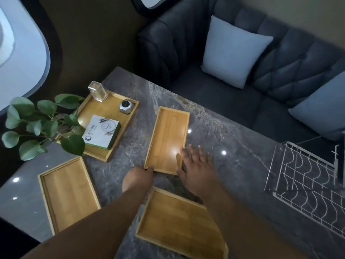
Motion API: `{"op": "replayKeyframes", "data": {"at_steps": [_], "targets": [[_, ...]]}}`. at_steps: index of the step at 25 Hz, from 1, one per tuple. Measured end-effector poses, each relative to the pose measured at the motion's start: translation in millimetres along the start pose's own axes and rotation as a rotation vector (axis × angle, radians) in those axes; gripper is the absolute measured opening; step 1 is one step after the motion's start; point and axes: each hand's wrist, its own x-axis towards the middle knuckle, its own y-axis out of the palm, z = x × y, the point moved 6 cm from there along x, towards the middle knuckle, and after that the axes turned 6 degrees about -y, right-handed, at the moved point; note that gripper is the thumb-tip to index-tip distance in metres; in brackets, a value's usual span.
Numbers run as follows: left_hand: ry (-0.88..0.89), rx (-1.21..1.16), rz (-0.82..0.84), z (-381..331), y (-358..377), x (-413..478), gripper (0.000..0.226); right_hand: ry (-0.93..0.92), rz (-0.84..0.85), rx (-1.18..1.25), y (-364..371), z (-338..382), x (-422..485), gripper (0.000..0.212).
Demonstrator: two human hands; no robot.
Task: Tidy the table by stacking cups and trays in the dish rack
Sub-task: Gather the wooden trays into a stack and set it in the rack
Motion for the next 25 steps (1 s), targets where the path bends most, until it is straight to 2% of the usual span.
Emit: {"op": "replayKeyframes", "data": {"at_steps": [5, 8, 15, 18, 20, 25], "targets": [[-0.048, -0.093, -0.014, -10.3, -4.7, 23.3, 0.041, 0.015, -0.016, -0.045, -9.8, -9.8, 63.6, 0.074], [0.005, -0.08, -0.053, -17.1, -15.2, 28.9, 0.022, 0.077, -0.057, -0.081, -17.0, -32.6, 81.6, 0.074], [0.244, 0.011, -0.191, -61.9, -41.0, 65.2, 0.02, 0.306, 0.056, -0.006, 0.9, -84.8, 74.2, 0.069], [0.349, 0.054, -0.226, -84.7, -40.9, 78.9, 0.021, 0.274, -0.065, -0.184, -5.6, -86.8, 58.1, 0.06], [0.397, 0.068, -0.246, -98.6, -40.7, 86.1, 0.022, 0.251, -0.073, -0.246, -2.1, -90.0, 48.1, 0.058], [0.479, 0.104, -0.252, -122.0, -40.0, 89.0, 0.025, 0.356, -0.133, -0.117, 6.2, -91.0, 22.5, 0.052]]}}
